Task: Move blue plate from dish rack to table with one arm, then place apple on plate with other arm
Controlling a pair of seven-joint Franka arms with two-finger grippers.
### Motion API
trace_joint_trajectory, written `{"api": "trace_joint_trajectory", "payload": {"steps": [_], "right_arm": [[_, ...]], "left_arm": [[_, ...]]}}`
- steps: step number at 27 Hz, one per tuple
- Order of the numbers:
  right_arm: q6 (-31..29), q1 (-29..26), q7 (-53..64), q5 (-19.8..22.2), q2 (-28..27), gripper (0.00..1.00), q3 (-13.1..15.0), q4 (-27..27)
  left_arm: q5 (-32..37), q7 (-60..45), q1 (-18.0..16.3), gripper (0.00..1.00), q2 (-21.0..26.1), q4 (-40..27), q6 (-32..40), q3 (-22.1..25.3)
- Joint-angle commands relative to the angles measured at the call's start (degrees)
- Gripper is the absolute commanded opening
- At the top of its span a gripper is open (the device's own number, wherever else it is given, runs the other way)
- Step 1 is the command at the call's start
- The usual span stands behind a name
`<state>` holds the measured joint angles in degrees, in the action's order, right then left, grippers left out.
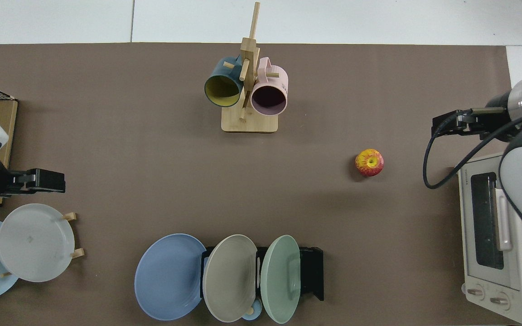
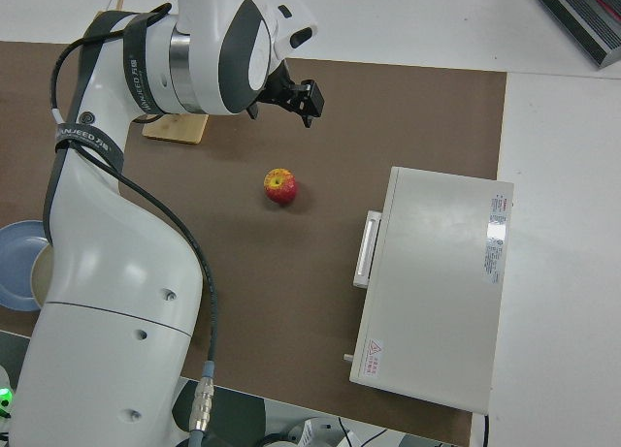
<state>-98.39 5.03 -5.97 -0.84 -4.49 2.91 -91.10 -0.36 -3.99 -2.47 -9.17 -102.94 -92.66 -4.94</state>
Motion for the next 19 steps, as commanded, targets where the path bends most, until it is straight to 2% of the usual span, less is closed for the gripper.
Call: {"api": "trace_joint_trajectory", "payload": {"steps": [1,19], "right_arm": [[-0.2,-0.4,1.2,0.4,0.6,1.00,-0.1,-0.7],[-4.0,0.6,-0.7,-0.3,0.8,1.00,-0.7,-3.6]], "left_arm": [[-0.9,0.3,0.4,1.00,-0.1,-0.2,-0.3,0.2],[-0.8,-0.2,1.0,1.00,0.0,-0.4,-0.1,-0.4]]}}
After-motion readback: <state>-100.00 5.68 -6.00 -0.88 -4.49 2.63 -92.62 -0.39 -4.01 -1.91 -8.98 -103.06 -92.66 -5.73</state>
